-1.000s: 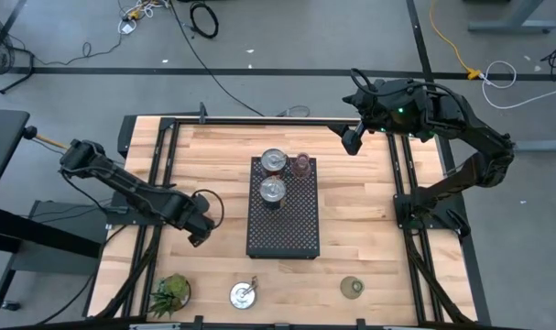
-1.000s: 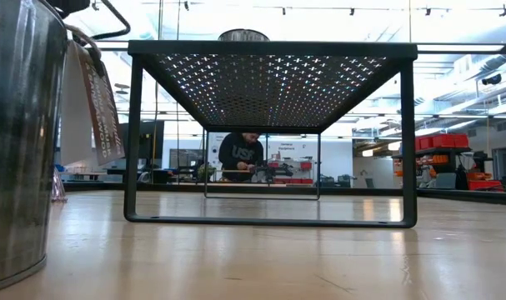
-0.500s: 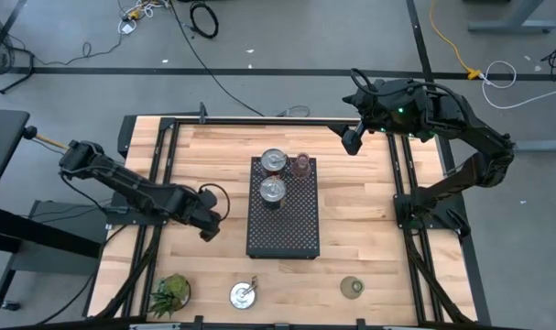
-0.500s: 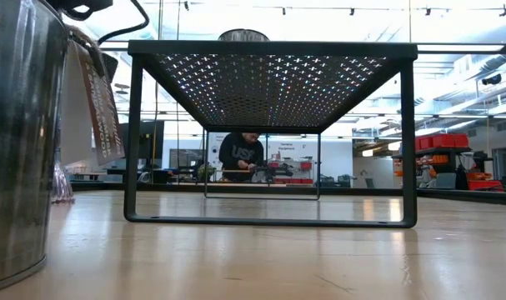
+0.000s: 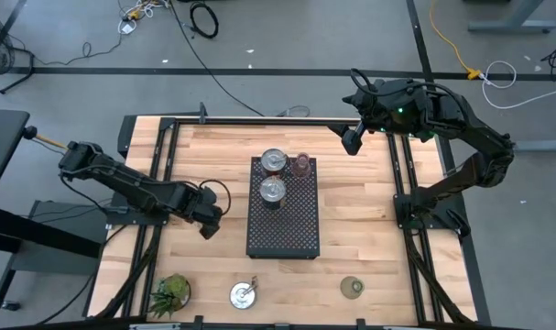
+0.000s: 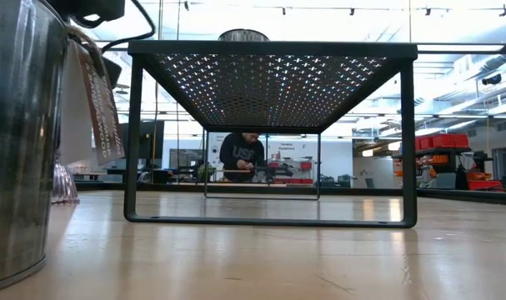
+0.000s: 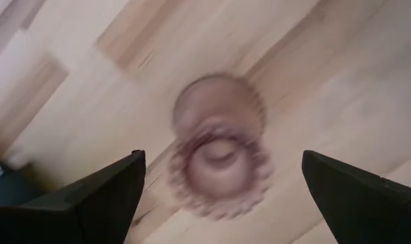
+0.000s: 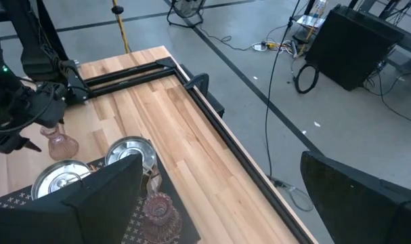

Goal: Pick & Place candle stick holders
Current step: Put the pink glass candle holder on the shelf aligned with the other glass candle holder

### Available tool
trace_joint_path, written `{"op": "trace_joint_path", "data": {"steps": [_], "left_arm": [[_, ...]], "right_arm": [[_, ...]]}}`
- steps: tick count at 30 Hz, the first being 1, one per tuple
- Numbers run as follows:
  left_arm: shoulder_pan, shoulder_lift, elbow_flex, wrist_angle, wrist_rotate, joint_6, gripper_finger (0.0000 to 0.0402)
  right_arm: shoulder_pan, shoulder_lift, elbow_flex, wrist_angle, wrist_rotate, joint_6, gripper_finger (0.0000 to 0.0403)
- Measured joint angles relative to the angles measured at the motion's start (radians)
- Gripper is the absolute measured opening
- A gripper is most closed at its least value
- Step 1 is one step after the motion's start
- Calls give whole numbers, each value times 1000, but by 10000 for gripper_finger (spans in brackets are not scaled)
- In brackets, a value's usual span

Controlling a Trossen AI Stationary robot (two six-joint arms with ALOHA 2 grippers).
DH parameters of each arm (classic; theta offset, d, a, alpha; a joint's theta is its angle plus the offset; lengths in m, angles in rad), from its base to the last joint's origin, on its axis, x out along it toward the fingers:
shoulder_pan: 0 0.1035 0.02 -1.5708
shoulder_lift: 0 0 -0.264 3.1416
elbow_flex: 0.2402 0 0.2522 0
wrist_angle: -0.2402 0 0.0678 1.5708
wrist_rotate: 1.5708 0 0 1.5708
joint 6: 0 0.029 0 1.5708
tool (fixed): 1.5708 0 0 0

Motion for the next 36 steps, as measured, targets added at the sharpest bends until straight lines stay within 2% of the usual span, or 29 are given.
{"op": "trace_joint_path", "data": {"steps": [7, 14, 18, 24, 32, 36], "left_arm": [[-3, 0, 0, -41, 76, -1, 398], [-3, 0, 1, 149, 102, -6, 398], [-3, 4, 2, 165, 139, -4, 398], [-3, 4, 2, 163, 119, 5, 398], [-52, 4, 2, 182, 85, 64, 398], [-102, 4, 1, 202, 28, 78, 398]], "right_arm": [[0, 0, 0, 0, 0, 0, 400], [0, 0, -12, 2, 0, 2, 400], [0, 0, -60, 2, 1, 4, 400], [0, 2, -147, 72, 0, 0, 400], [0, -10, -147, 142, 3, -23, 400], [0, -18, -147, 148, 3, -26, 400]]}}
